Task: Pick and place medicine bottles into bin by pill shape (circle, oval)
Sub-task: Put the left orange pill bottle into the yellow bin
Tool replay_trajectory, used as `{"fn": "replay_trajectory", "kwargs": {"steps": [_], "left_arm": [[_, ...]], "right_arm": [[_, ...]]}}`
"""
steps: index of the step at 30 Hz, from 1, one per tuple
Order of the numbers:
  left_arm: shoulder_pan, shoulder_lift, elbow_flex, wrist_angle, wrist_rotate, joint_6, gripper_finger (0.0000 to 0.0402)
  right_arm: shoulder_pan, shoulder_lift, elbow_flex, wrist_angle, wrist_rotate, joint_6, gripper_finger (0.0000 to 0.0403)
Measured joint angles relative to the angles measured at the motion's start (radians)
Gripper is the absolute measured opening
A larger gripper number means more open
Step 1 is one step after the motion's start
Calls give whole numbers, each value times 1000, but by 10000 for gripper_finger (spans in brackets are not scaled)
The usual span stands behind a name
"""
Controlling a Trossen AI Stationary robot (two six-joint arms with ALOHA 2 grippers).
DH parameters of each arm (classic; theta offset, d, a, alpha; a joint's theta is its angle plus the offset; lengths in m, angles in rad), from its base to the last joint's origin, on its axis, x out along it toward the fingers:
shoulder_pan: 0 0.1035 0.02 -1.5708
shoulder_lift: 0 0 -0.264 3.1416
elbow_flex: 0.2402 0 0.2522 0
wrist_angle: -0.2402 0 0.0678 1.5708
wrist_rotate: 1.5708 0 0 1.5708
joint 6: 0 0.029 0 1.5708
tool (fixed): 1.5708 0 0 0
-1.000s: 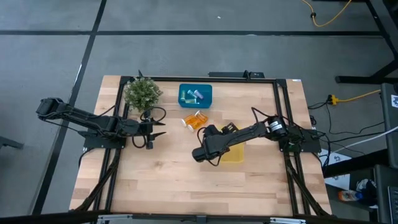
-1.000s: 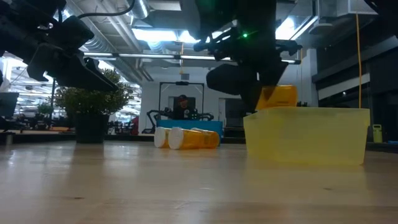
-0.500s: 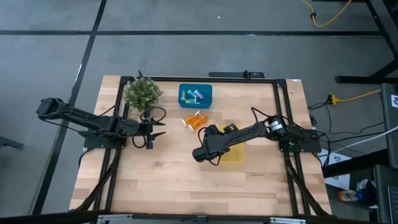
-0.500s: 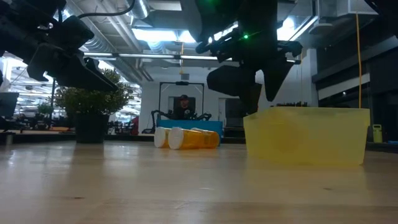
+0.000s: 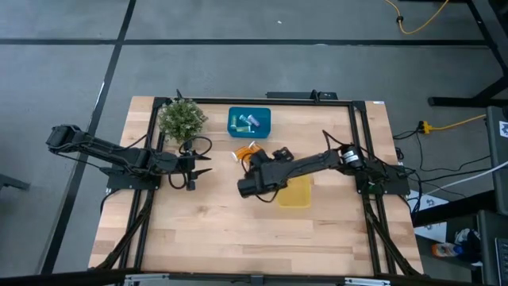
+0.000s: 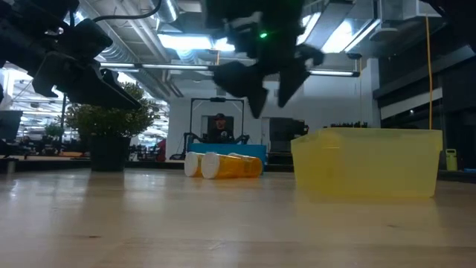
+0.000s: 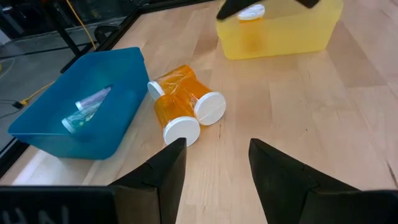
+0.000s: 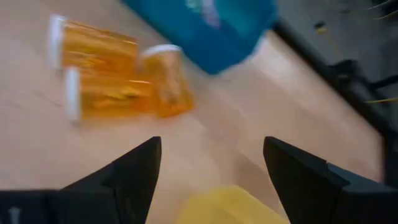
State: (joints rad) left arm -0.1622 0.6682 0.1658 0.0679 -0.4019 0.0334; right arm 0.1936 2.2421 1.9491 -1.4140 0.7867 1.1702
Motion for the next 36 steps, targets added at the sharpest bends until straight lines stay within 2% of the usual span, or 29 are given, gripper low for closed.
{"fn": "replay_trajectory", "kwargs": {"steps": [2,4,8,13,19,28,36], "left_arm": [[0,0,0,0,0,0,169],[0,0,0,0,0,-1,169],[0,0,0,0,0,-3,169],[0,0,0,0,0,-3,169],[0,0,0,0,0,-4,169],[0,0,0,0,0,-4,169],[0,0,0,0,0,-4,169]], "right_arm": [[-26,0,0,87,-51,-77,284],[-56,0,-5,194,-145,-189,284],[-109,1,-9,362,-328,-476,284],[-166,1,-9,411,-509,-845,284],[-209,1,-9,411,-497,-1230,284],[-237,1,-9,412,-581,-1298,284],[-270,25,-11,436,-600,-1334,284]]}}
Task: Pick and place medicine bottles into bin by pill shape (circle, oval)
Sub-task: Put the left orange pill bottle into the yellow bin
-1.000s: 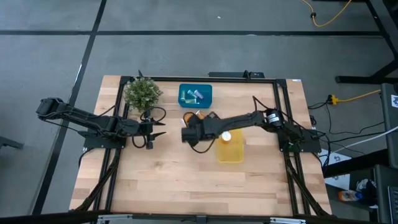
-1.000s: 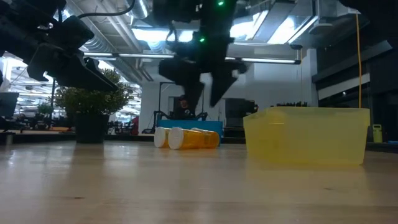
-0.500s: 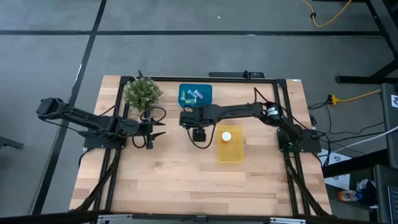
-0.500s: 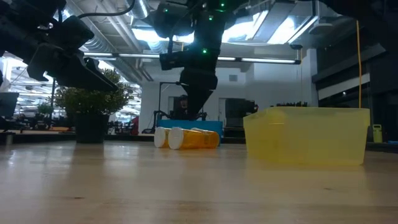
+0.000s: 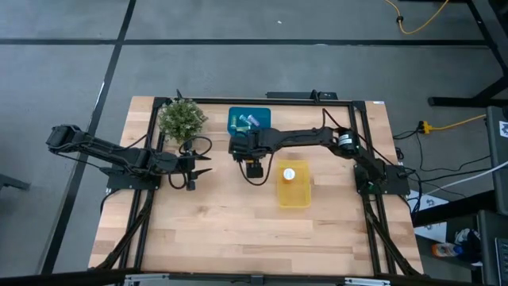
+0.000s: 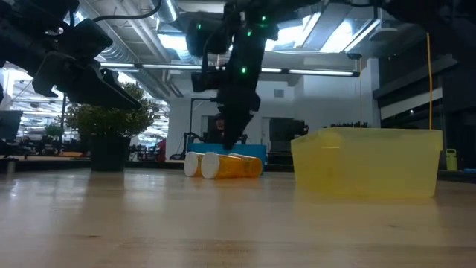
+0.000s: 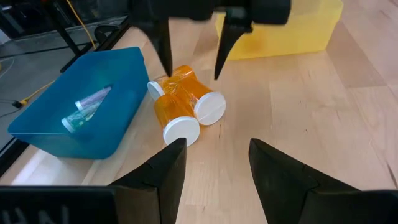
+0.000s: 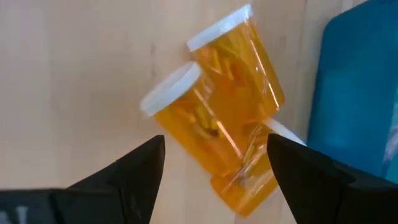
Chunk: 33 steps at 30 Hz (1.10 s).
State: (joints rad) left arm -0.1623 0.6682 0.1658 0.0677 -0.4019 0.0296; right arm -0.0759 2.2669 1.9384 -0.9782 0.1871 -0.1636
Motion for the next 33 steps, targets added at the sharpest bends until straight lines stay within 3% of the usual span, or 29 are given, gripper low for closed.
{"fn": "replay_trajectory", "kwargs": {"steps": [18,23,28,33], "left_arm": [[0,0,0,1,0,0,169],[0,0,0,0,0,0,169],[0,0,0,0,0,0,169],[0,0,0,0,0,0,169]], "right_arm": [[-8,103,0,35,-23,-53,284],[-8,109,2,42,-25,-47,267],[-7,110,2,35,-28,34,231],[-7,101,0,12,-26,234,197]]}}
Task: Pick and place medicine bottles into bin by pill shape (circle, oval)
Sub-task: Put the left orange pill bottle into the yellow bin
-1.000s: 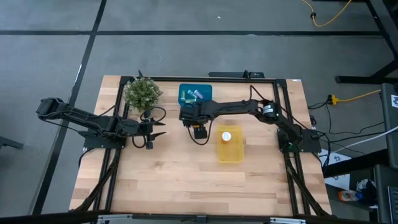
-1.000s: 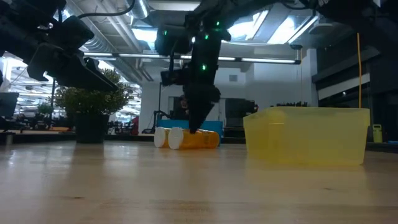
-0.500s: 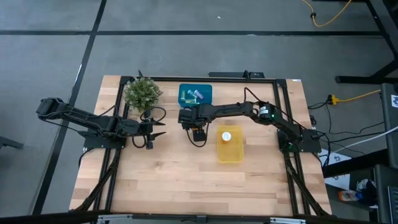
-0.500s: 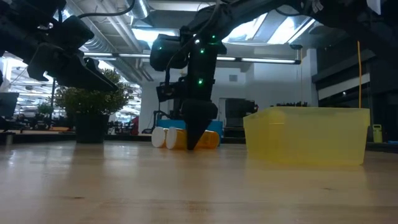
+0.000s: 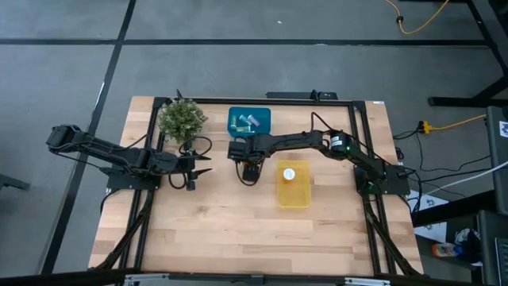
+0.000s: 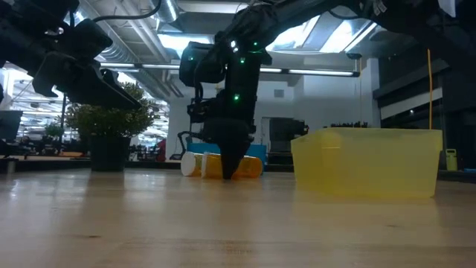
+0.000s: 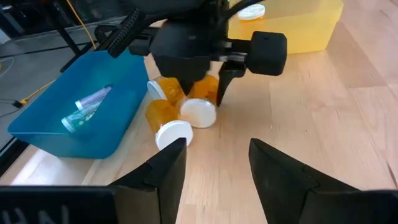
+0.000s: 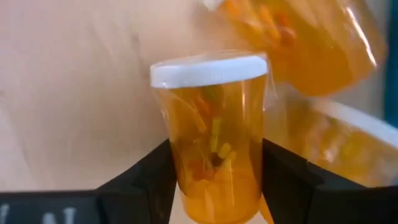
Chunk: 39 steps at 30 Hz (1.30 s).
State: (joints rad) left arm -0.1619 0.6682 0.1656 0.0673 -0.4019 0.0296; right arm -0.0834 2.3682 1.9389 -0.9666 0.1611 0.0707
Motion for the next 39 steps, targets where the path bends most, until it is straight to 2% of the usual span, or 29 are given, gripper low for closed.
{"fn": "replay_trajectory", "kwargs": {"steps": [7,12,16,19,35,39], "left_arm": [[0,0,0,0,0,0,169],[0,0,0,0,0,0,169],[0,0,0,0,0,0,169],[0,0,0,0,0,0,169],[0,0,0,0,0,0,169],[0,0,0,0,0,0,169]], "right_arm": [[25,-119,7,-75,45,175,178],[76,-202,7,-278,181,363,182],[135,-236,7,-479,301,596,183],[190,-238,7,-610,347,766,183],[370,-242,-79,-603,250,1084,184],[377,-242,-148,-604,141,1156,184]]}}
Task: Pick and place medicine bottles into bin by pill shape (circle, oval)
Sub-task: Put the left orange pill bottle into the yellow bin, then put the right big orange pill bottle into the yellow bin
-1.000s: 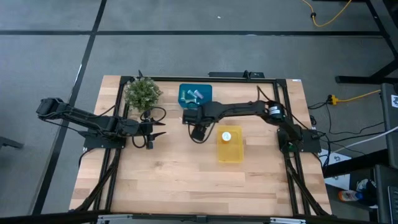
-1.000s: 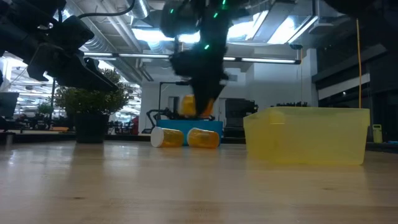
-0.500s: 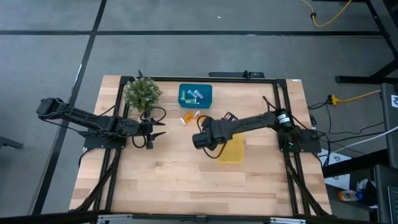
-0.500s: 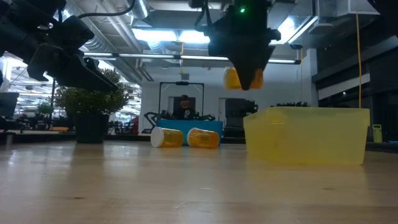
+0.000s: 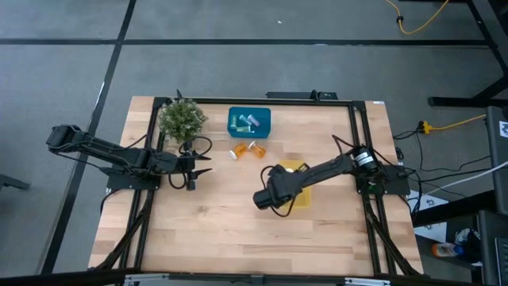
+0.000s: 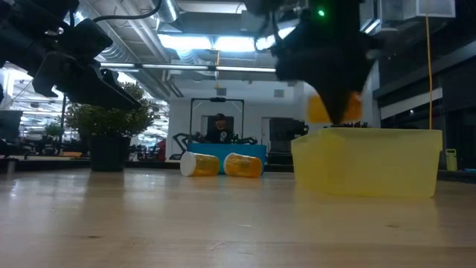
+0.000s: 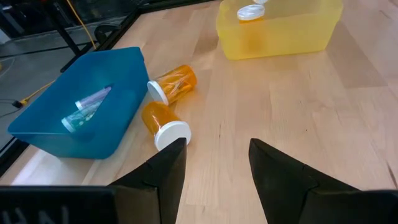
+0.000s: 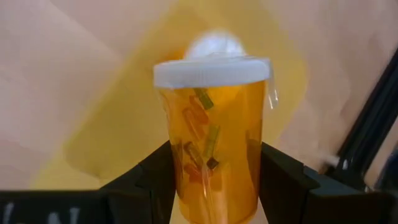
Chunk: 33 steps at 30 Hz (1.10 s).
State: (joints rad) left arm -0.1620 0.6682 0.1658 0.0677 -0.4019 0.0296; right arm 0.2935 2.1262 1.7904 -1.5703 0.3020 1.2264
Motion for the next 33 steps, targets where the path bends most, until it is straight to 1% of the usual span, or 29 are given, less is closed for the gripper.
{"fn": "replay_trajectory", "kwargs": {"steps": [2,4,8,12,17,21,23,26,33], "left_arm": [[0,0,0,0,0,0,169],[0,0,0,0,0,0,169],[0,0,0,0,0,0,169],[0,0,0,0,0,0,169],[0,0,0,0,0,0,169],[0,0,0,0,0,0,169],[0,0,0,0,0,0,169],[0,0,0,0,0,0,169],[0,0,0,0,0,0,169]], "right_arm": [[0,0,-32,2,-51,4,184],[2,0,-57,4,-73,5,184],[2,0,-61,8,-75,4,186],[2,0,-55,25,-77,3,198],[2,0,-55,93,-103,1,214],[2,0,-55,145,-104,-4,216],[2,0,-55,171,-89,-4,217],[2,0,-55,179,-63,-3,217],[0,0,-55,170,-75,-4,217]]}}
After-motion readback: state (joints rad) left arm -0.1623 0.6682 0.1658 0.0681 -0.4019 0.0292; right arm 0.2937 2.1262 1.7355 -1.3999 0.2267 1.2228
